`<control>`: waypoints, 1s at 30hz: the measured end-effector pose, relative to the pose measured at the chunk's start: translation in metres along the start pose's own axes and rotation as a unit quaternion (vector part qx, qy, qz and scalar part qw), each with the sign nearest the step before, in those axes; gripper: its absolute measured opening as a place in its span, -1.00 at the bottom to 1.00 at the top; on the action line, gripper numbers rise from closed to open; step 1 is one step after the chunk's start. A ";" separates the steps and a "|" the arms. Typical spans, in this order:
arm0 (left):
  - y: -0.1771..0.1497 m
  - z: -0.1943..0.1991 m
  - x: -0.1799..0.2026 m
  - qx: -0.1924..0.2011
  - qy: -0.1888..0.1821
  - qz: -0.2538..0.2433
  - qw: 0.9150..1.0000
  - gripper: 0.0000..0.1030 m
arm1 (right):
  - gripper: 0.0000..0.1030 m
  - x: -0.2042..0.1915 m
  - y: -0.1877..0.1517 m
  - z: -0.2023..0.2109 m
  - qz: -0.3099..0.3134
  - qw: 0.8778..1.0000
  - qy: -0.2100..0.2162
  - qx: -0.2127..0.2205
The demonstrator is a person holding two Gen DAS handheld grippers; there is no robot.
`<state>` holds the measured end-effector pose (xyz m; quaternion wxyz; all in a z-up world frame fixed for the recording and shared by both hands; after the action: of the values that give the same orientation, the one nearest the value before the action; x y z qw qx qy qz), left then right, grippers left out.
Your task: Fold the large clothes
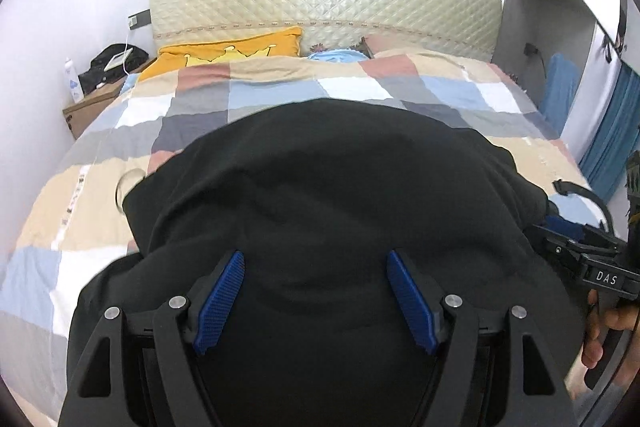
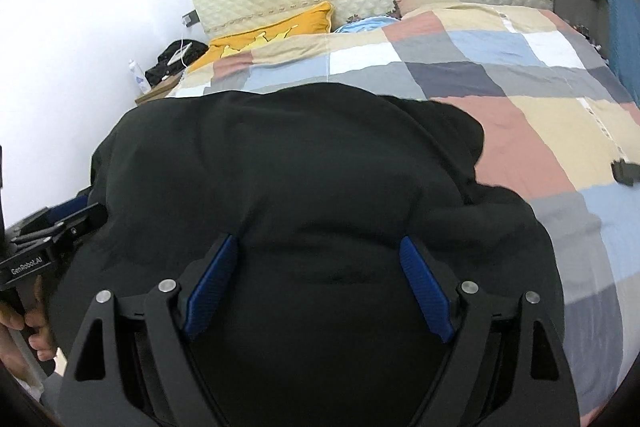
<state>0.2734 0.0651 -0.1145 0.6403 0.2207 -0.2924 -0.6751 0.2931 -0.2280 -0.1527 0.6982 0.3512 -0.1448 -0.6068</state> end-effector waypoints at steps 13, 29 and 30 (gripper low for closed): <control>0.035 -0.068 -0.014 -0.026 0.028 -0.003 0.999 0.44 | 0.67 -0.003 0.034 -0.058 0.002 1.000 -0.001 -0.023; 0.027 -0.086 -0.028 -0.006 -0.027 0.025 0.999 0.50 | 0.72 -0.010 0.025 -0.073 0.017 1.000 -0.015 0.012; 0.026 -0.083 -0.026 -0.008 -0.027 0.019 0.999 0.50 | 0.72 -0.010 0.024 -0.072 0.019 1.000 -0.014 0.015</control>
<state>0.3505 0.0819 -0.1592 0.6466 0.1915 -0.3081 -0.6711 0.3541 -0.1952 -0.1851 0.7022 0.3499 -0.1701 -0.5963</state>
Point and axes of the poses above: each gripper's, at about its wrist camera, not at the fingertips, and z roughly against the way its jaws point, x to its right, y to its top, the point moved 4 cm from there along -z, roughly the way its jaws point, and after that the axes turned 3 degrees about z, right-handed, at the moved point
